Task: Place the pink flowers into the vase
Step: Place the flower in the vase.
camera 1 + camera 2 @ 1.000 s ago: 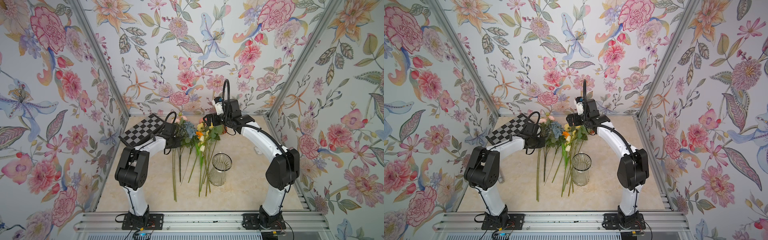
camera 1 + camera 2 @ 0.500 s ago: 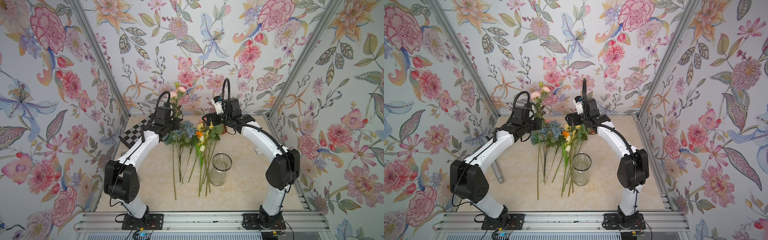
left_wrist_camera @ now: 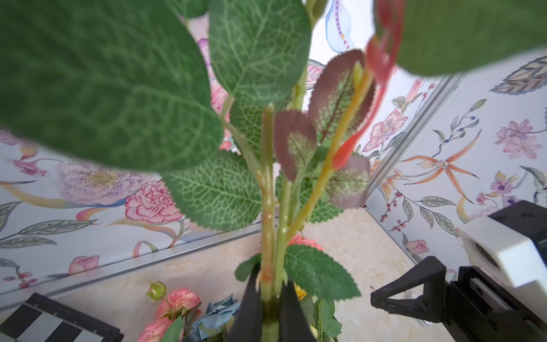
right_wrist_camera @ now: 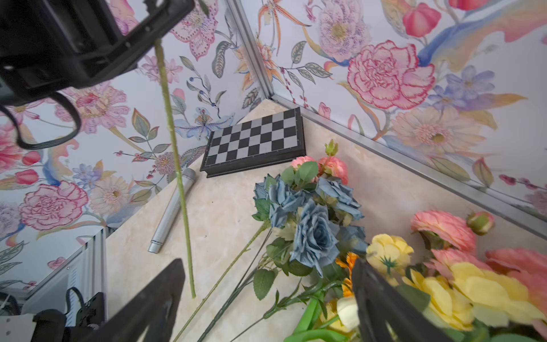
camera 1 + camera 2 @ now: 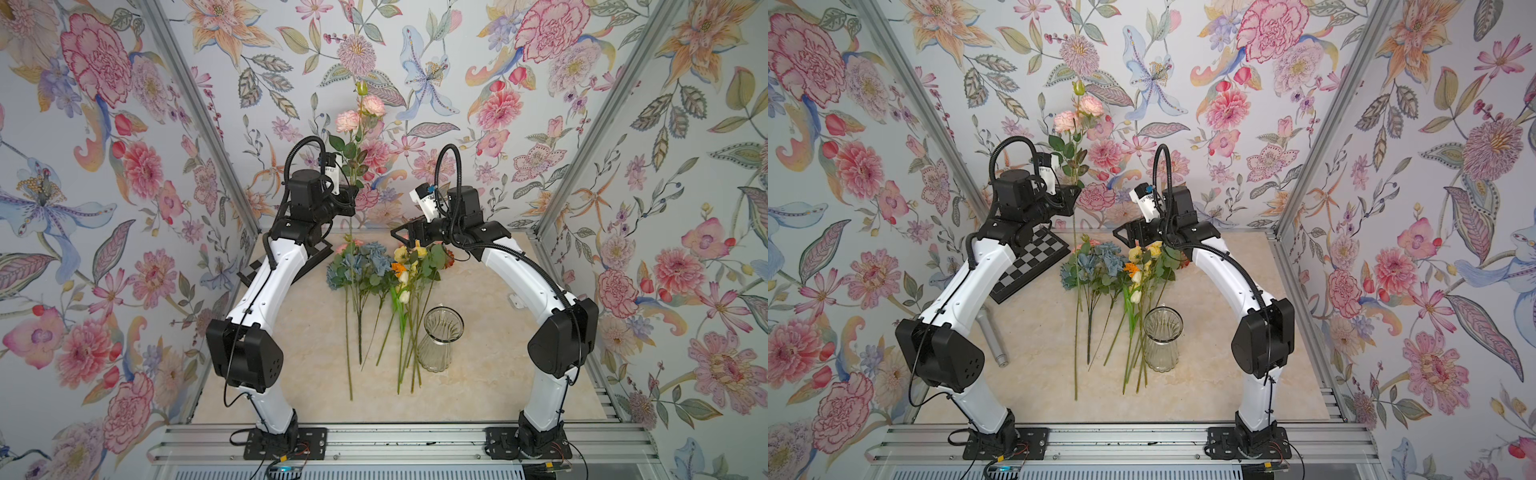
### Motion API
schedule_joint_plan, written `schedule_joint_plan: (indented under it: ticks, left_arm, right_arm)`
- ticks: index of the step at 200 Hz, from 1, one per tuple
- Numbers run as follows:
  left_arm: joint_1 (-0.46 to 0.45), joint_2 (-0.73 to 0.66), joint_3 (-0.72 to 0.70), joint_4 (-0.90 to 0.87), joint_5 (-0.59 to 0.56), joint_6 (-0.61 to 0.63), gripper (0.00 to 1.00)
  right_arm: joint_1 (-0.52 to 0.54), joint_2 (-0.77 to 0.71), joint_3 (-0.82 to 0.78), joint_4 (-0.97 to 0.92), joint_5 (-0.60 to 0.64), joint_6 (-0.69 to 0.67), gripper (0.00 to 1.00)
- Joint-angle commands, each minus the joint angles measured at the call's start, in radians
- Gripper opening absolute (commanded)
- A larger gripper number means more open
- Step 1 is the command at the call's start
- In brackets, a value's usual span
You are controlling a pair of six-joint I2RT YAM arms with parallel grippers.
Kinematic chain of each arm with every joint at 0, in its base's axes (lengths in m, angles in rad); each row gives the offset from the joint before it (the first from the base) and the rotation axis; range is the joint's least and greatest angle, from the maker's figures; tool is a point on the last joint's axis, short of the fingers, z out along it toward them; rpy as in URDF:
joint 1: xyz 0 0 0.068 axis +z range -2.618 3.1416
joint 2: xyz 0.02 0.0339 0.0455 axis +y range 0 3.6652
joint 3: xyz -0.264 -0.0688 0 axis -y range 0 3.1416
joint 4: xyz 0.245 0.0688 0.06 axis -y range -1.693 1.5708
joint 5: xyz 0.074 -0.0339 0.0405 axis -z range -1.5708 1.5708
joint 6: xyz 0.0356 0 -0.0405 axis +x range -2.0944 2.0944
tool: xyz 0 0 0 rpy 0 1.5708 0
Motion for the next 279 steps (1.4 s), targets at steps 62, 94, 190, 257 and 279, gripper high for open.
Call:
schedule_joint_plan:
  ticks: [62, 94, 190, 257, 279]
  left_arm:
    - [0.017, 0.046, -0.043, 0.489, 0.438, -0.242, 0.00]
    - [0.026, 0.035, -0.093, 0.663, 0.493, -0.369, 0.00]
    - [0.039, 0.021, -0.131, 0.792, 0.554, -0.477, 0.00]
    - [0.065, 0.004, -0.150, 0.764, 0.540, -0.484, 0.02]
    - [0.077, -0.009, -0.161, 0.750, 0.525, -0.483, 0.20]
  right_arm:
    - [0.068, 0.166, 0.334, -0.001, -0.162, 0.003, 0.67]
    - [0.073, 0.214, 0.415, -0.001, -0.156, 0.010, 0.64]
    - [0.093, 0.283, 0.529, -0.002, -0.119, 0.012, 0.19]
    - [0.086, 0.264, 0.536, -0.001, -0.063, 0.053, 0.00]
    - [0.075, 0.254, 0.542, 0.000, -0.039, 0.070, 0.00]
